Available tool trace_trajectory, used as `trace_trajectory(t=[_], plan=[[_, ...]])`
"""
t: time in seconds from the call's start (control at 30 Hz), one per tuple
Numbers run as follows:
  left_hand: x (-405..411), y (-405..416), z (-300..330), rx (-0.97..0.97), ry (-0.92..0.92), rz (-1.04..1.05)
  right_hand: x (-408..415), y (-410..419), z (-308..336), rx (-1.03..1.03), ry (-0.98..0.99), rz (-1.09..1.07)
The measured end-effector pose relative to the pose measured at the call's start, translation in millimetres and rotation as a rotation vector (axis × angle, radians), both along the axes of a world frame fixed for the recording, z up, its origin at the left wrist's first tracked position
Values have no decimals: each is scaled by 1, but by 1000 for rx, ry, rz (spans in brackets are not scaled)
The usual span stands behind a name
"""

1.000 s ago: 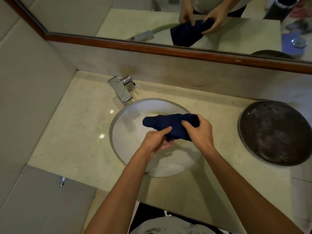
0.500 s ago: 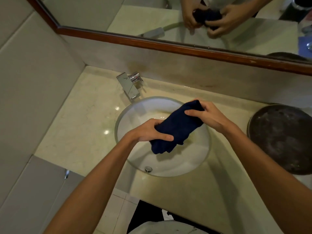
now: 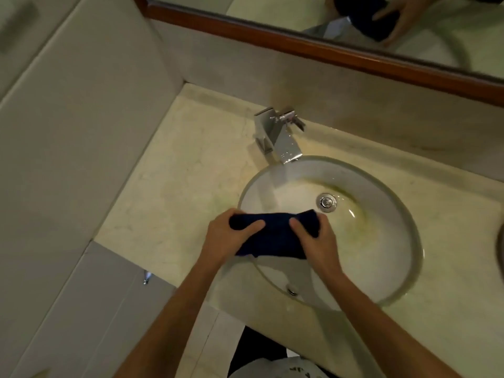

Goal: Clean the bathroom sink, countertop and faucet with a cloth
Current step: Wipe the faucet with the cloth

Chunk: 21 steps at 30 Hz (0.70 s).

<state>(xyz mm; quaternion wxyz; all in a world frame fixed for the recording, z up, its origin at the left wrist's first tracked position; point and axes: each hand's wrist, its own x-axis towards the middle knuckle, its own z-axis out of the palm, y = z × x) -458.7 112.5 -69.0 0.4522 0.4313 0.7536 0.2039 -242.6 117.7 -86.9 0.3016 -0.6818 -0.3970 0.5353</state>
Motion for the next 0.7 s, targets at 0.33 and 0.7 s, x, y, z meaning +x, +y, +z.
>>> trace_trajectory(t=[0.33, 0.7], plan=[[-36, 39, -65, 322, 563, 77, -122, 22, -45, 91, -137, -117], [-55, 196, -50, 525, 306, 29, -144, 145, -51, 160, -28, -520]])
